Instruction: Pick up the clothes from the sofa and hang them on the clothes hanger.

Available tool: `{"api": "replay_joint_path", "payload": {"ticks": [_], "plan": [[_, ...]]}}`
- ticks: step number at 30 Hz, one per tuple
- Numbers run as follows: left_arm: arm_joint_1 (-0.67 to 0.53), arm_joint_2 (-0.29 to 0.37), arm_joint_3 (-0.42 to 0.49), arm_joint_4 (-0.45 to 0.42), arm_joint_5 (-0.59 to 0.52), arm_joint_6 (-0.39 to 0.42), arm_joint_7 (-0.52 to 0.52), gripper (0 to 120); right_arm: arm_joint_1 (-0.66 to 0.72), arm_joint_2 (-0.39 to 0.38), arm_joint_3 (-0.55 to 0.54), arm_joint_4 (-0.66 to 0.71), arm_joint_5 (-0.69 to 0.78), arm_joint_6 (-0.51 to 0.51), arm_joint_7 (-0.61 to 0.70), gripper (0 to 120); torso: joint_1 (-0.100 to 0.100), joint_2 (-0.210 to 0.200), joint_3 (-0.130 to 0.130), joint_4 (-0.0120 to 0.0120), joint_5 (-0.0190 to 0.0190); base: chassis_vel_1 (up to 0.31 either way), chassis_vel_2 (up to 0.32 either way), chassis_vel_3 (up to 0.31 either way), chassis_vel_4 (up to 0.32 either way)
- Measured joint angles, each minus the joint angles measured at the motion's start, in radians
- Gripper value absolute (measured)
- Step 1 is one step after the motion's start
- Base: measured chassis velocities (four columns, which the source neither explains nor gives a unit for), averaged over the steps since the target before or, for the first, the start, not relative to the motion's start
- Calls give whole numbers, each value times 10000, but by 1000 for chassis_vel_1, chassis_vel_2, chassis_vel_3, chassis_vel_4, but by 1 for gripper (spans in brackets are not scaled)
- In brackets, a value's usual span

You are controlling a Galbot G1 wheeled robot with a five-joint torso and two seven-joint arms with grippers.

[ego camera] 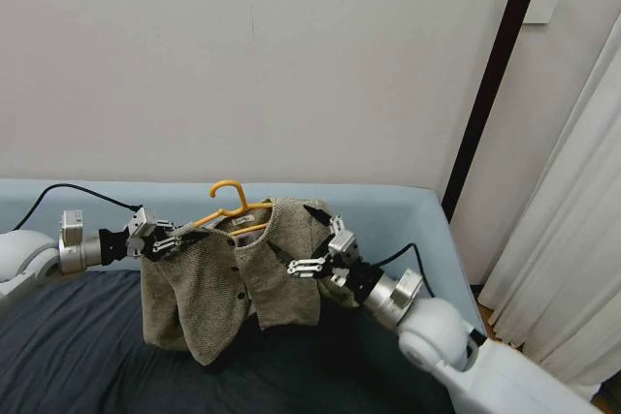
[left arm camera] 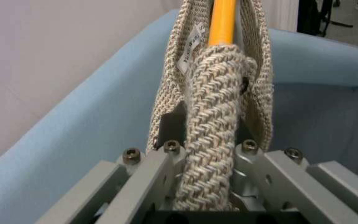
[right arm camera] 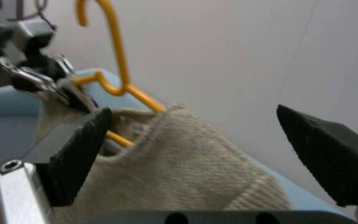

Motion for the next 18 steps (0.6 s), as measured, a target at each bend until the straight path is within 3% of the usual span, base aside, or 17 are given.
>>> {"api": "replay_joint_path", "payload": {"ticks": [5, 10, 14, 15, 18], "plan": [[140, -1, -47, -34, 174, -108, 172, 7, 991, -267, -81, -498, 1470, -1039, -660, 100, 0, 0, 1, 3, -1, 0, 0, 0, 0], [142, 6, -47, -68, 234, -165, 301, 7, 1879, -316, -403, -1220, 1964, -1380, -1798, 100, 0, 0, 1, 2, -1, 0, 0, 0, 0], [143, 35, -46, -116, 264, -257, 393, 7, 2795, -221, -684, -2287, 2016, -1473, -3824, 100, 0, 0, 1, 2, -2, 0, 0, 0, 0], [143, 35, -46, -116, 264, -257, 393, 7, 2795, -221, -684, -2287, 2016, -1473, -3824, 100, 0, 0, 1, 2, -2, 0, 0, 0, 0], [237, 35, -55, -120, 347, -410, 465, 7, 3419, 115, -846, -3360, 1589, -1666, -6013, 100, 0, 0, 1, 2, -3, 0, 0, 0, 0]]}}
